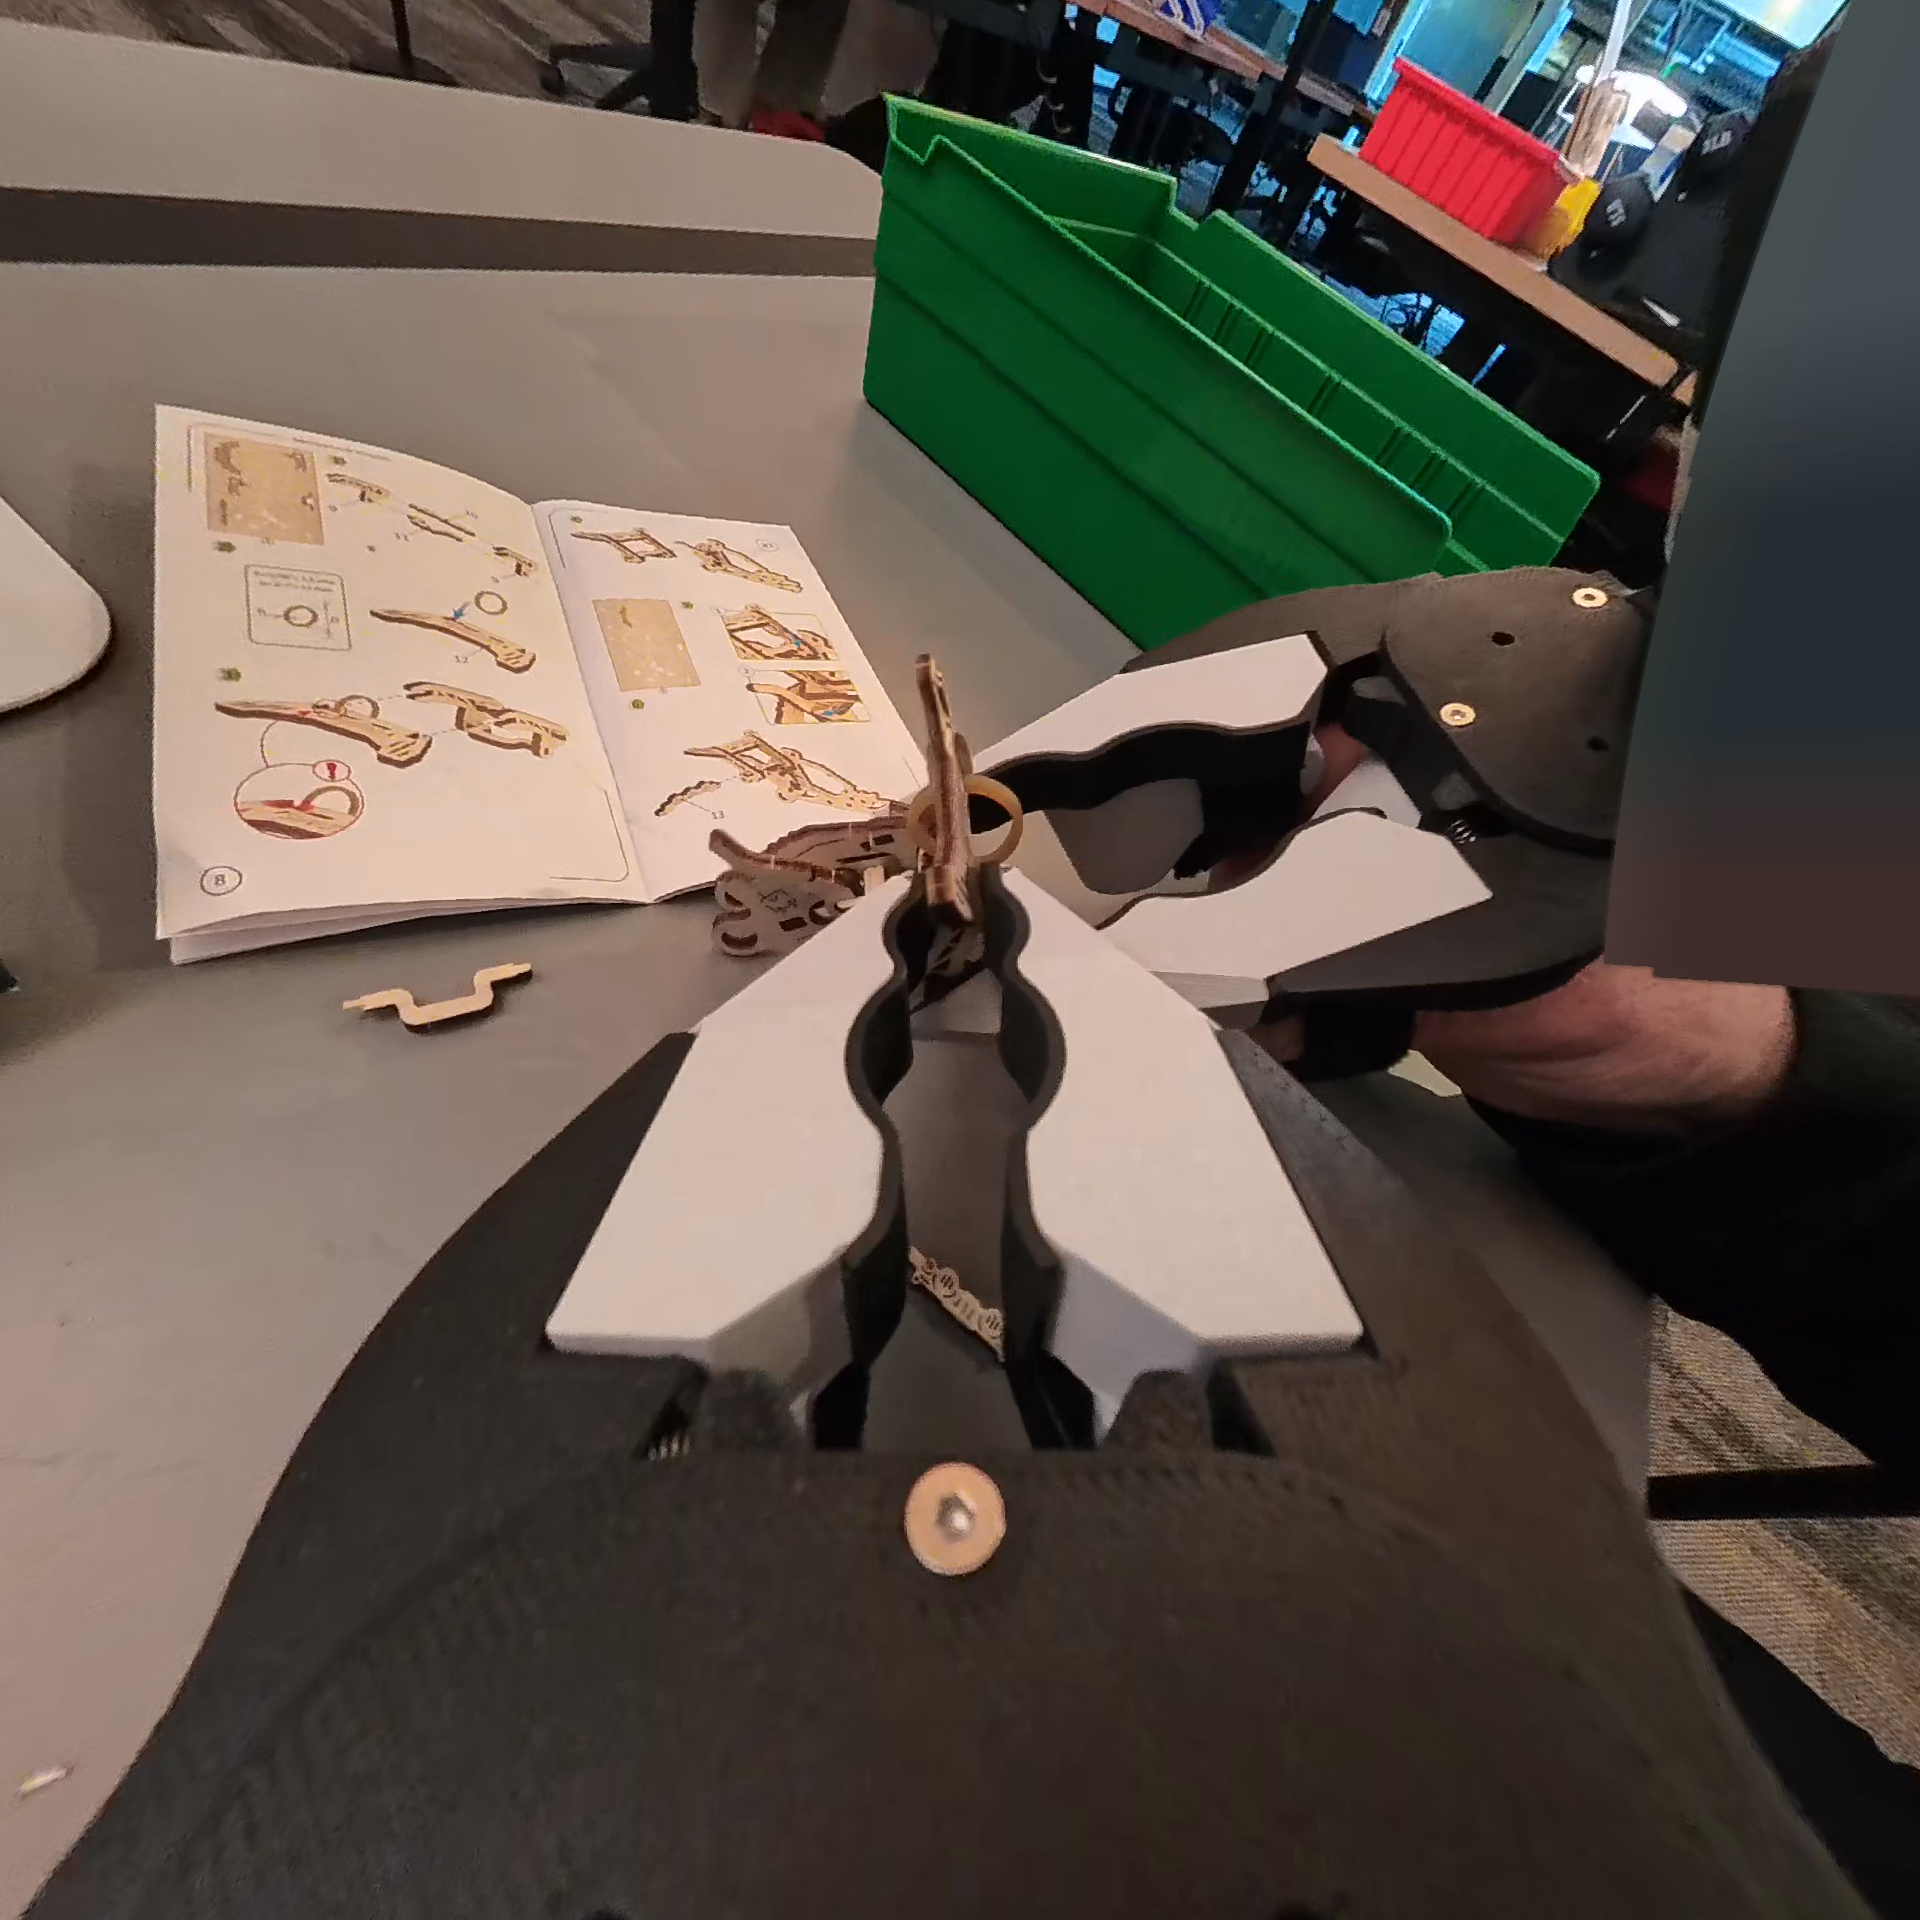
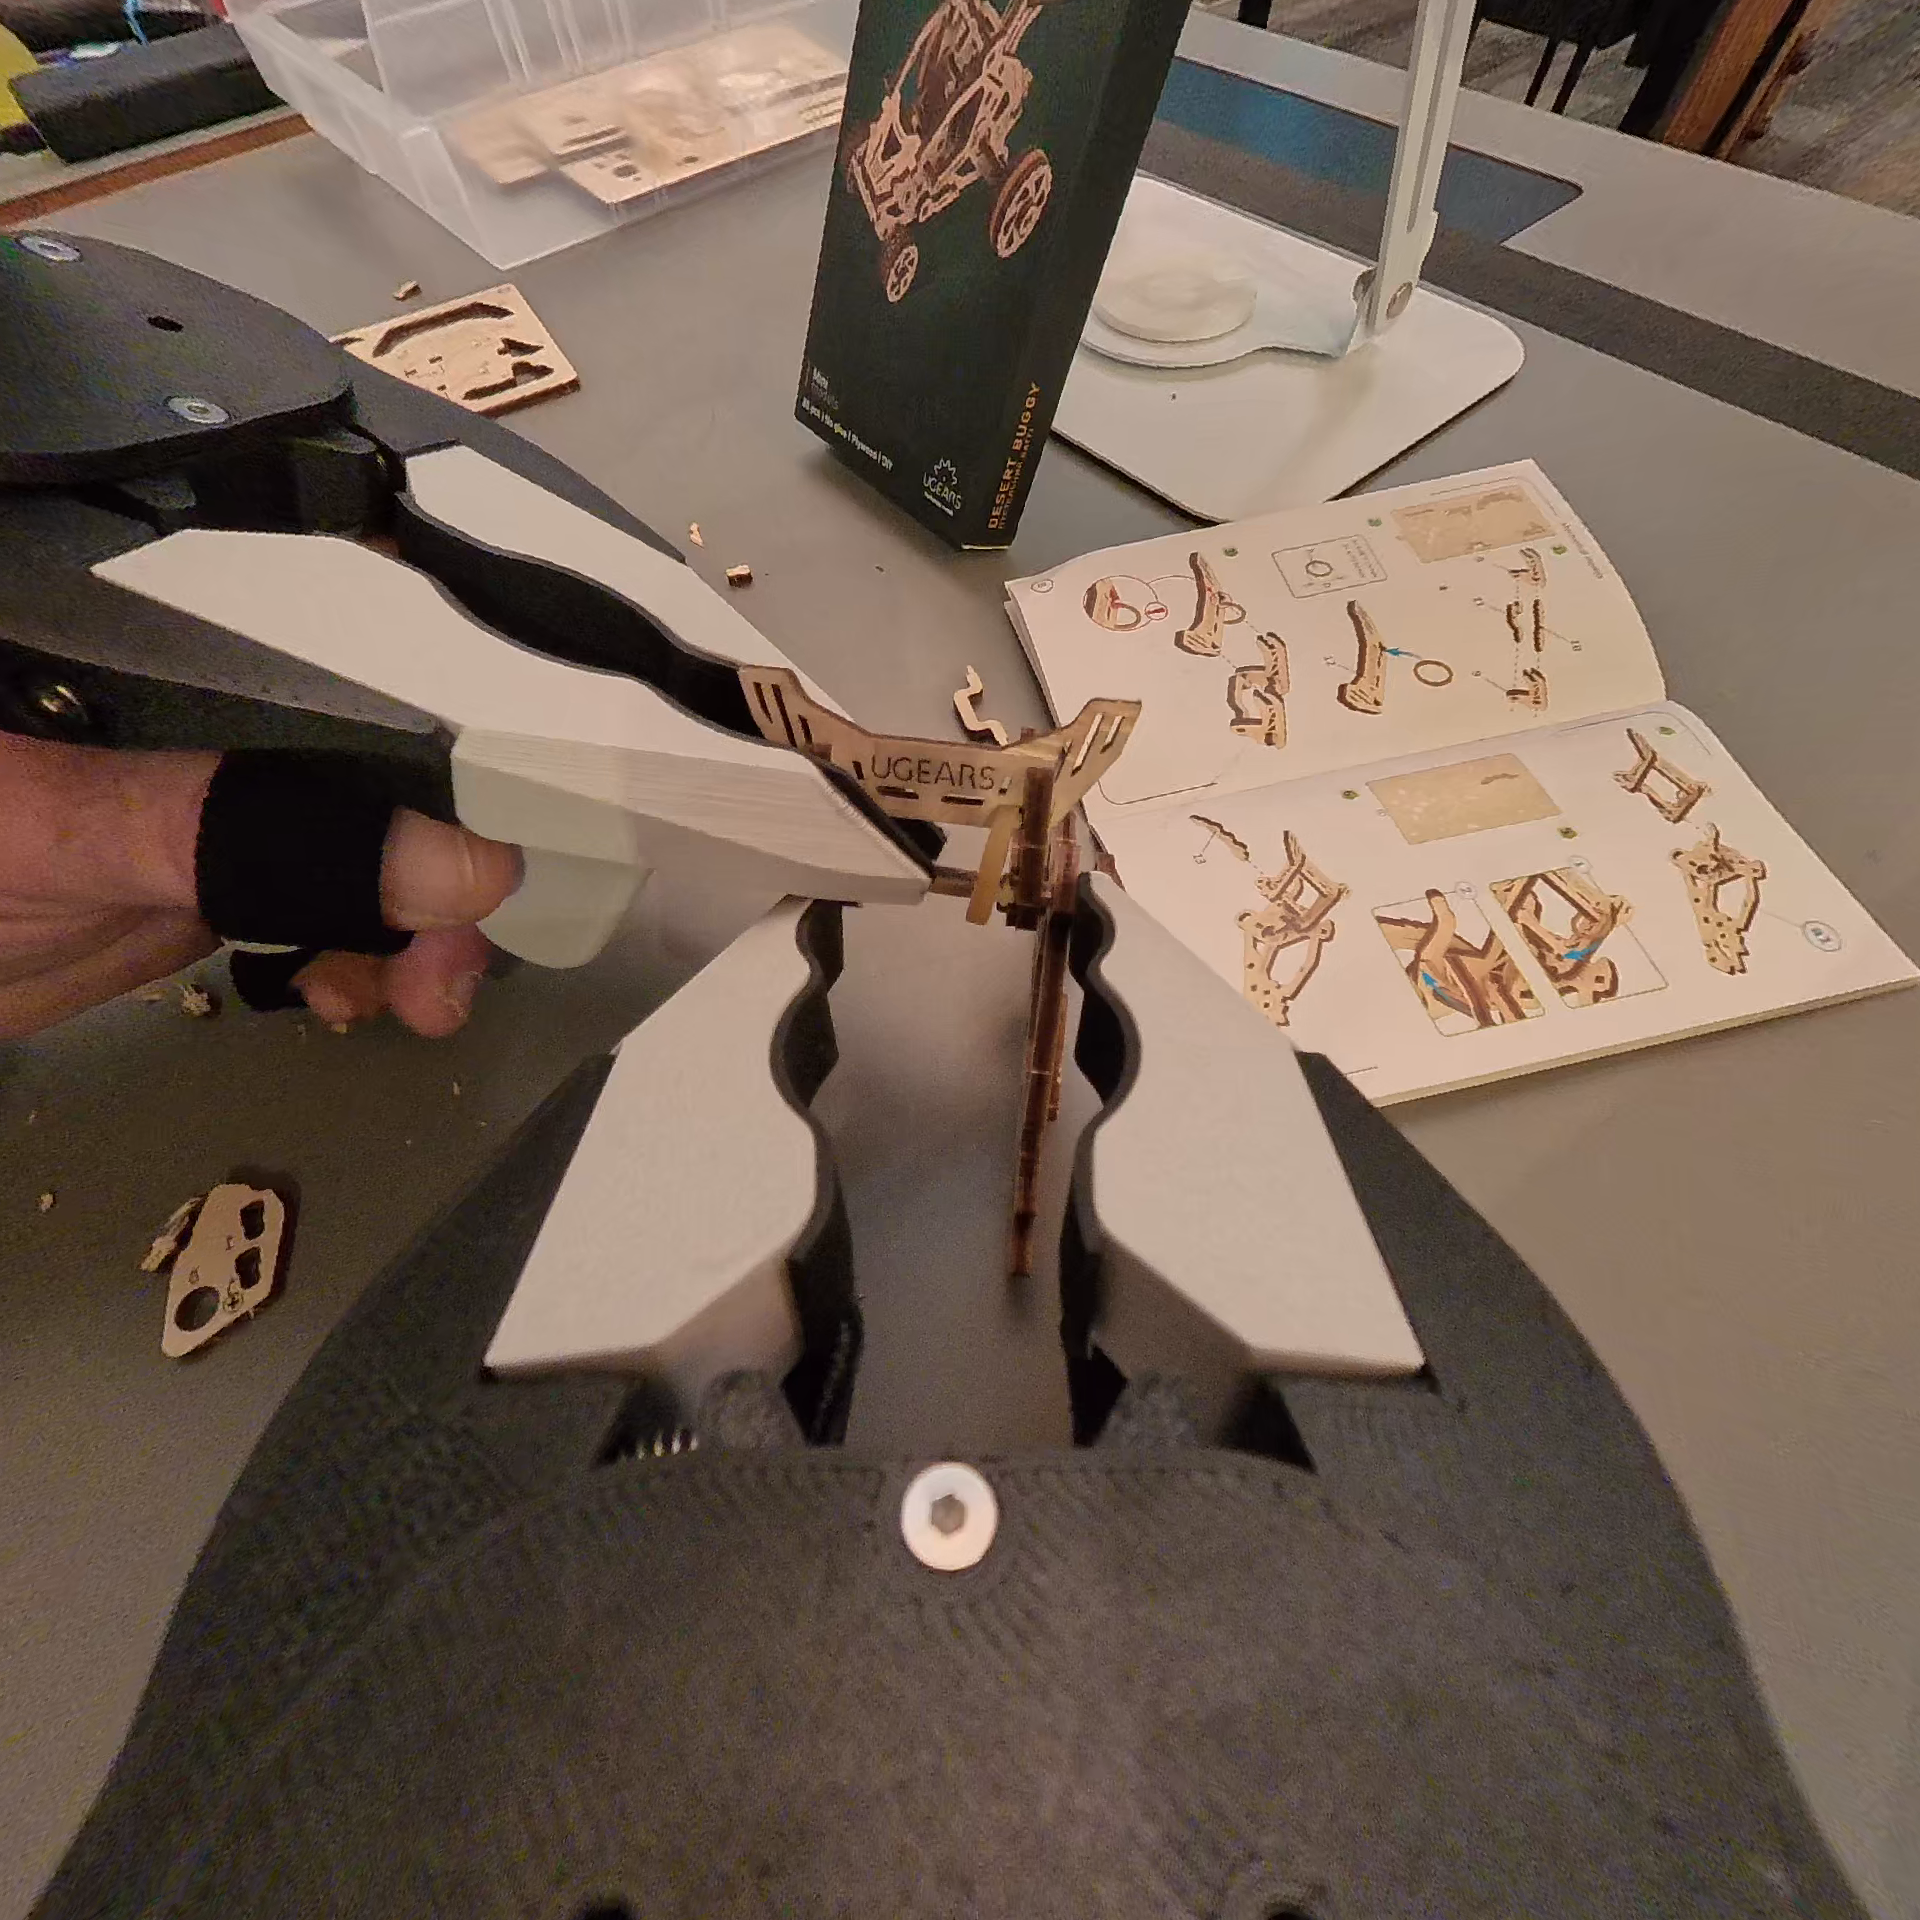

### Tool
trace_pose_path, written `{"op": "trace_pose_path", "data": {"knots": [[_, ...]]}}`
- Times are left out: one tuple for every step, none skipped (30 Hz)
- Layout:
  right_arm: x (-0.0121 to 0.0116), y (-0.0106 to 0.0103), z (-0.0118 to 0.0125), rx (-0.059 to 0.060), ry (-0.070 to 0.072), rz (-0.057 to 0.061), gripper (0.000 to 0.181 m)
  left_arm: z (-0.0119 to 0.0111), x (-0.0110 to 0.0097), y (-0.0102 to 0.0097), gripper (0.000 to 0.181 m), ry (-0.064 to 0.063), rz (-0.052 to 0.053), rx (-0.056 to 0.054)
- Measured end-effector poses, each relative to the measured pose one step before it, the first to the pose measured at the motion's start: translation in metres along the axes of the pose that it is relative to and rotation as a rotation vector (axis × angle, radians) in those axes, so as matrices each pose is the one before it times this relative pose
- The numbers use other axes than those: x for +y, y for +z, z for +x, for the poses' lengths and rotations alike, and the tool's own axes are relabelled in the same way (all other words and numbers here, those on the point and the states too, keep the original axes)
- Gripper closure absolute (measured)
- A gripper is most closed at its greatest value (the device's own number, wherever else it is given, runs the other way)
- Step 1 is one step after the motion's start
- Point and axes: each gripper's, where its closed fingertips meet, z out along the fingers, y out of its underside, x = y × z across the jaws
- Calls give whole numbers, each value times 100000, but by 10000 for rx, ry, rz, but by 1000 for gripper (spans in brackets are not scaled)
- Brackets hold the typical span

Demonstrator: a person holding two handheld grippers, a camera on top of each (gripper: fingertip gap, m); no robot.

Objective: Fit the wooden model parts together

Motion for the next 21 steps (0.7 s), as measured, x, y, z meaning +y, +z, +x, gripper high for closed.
{"op": "trace_pose_path", "data": {"knots": [[-17,-12,27,-7,29,9,140,-21,-1,-34,173,-117,-34,64],[-10,-13,63,18,30,14,140,-64,28,-70,173,-25,-35,30],[-25,-24,41,-7,47,22,140,-43,-4,-120,172,-41,-7,31],[-9,0,-10,-36,32,5,140,-19,37,-108,172,-61,-26,34],[24,14,-53,-33,-15,-19,140,0,72,-38,172,-77,-79,71],[14,13,-42,-3,-39,-5,140,-82,31,-37,172,-47,-72,40],[-6,8,-5,1,-8,2,140,-207,-4,-52,175,-117,-50,-21],[-14,-12,15,1,15,8,140,-80,1,-10,175,-234,-33,84],[1,-3,36,9,11,-1,140,32,17,18,175,-345,-26,154],[-6,4,10,3,6,3,140,-42,-3,1,175,-323,-1,92],[-2,-4,12,3,7,3,140,-24,18,6,175,-179,-8,58],[0,-6,18,11,-1,3,140,-33,9,6,175,-230,-9,73],[-19,0,21,14,-3,7,140,-43,-24,18,175,-452,11,138],[-3,-6,4,8,0,7,140,-71,-6,9,175,-485,26,170],[-6,-5,14,-7,16,7,140,-64,8,8,175,-338,18,146],[-18,-6,39,5,29,6,140,-56,11,18,175,-277,17,118],[4,11,57,27,15,-1,140,-81,-34,20,175,-313,40,98],[1,0,54,41,4,0,140,-47,-7,54,175,-286,19,112],[2,-10,53,27,14,3,140,-16,-13,37,175,-282,27,120],[-6,8,21,2,16,1,140,-39,-8,18,175,-285,25,98],[0,4,32,8,11,-4,140,-31,-5,15,175,-369,10,129]]}}
